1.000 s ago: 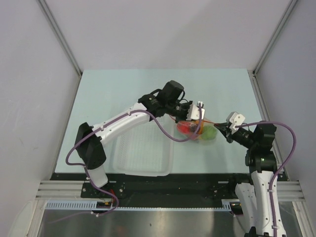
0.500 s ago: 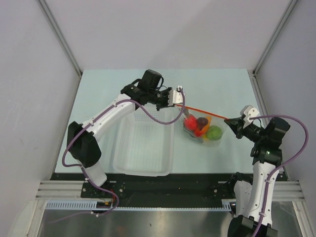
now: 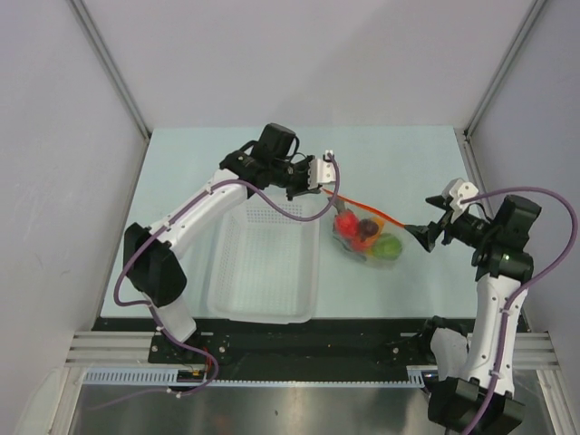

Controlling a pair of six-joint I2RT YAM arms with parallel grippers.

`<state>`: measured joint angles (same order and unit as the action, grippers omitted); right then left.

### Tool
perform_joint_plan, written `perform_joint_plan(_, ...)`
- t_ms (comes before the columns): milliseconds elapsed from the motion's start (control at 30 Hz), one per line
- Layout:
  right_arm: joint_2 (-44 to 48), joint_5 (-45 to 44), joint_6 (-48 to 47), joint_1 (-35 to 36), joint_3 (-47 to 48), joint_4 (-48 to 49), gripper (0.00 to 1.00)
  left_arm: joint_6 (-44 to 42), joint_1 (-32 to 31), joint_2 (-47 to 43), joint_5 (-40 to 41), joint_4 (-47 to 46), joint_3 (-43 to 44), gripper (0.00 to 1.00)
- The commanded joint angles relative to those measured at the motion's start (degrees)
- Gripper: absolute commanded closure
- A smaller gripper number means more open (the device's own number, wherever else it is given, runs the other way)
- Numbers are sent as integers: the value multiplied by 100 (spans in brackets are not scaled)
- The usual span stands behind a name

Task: Place the food in the zip-top bag and seal the zipper
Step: Place the zipper food storage bag at the center of the board.

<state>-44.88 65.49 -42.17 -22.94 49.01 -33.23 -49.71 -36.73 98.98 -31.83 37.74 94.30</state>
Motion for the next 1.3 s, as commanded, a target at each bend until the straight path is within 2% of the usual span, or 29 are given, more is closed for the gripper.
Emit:
perform_joint_plan(0,-441,60,-626,351,775,-790,7,295,-176,95,-148,40,633,100)
perform_joint_plan(133,-811,-298,-406,1123,1373,-1080,6,409,-299,236,-130,208,879,100)
perform_joint_plan(167,-881,-414,-223,1551,1470,-1071,7,436,-308,253,-130,199,949,100)
perform_joint_plan(400,-978,-1898,52,3301,1137,-334,14,489,-379,236,-183,199,1038,100)
perform_joint_plan(433,-1013,-2335,-18,3426,1102,-194,14,480,-387,227,-183,208,1038,100)
perform_joint_plan(533,-1320,-2918,-396,3647,1163,-113,22,358,-431,227,-218,374,1029,100)
perform_joint_plan(800,-1778,-2982,-843,3472,1523,-244,27,357,-458,157,-271,384,906,100)
perform_joint_plan(833,-1900,-2964,-923,3463,1558,-463,33,375,-458,157,-236,340,914,100)
perform_joint_plan(900,-1989,-2859,-1064,3437,1629,-710,41,418,-458,148,-174,305,923,100)
perform_joint_plan(933,-2024,-2832,-1256,3436,1672,-981,55,410,-449,148,-113,278,906,100)
perform_joint_plan(1000,-2095,-2823,-1407,3436,1717,-1298,74,375,-414,157,-77,296,914,100)
perform_joint_plan(1033,-2103,-2840,-1460,3428,1752,-1369,96,392,-388,165,-86,287,906,100)
perform_joint_plan(1067,-2086,-2832,-1469,3375,1761,-1414,100,401,-344,174,-95,296,897,100)
perform_joint_plan(1167,-1972,-2709,-1469,3139,1778,-1467,100,384,-256,201,-69,305,906,99)
perform_joint_plan(1267,-1884,-2568,-1382,2928,1813,-1370,100,401,-159,174,-103,278,879,94)
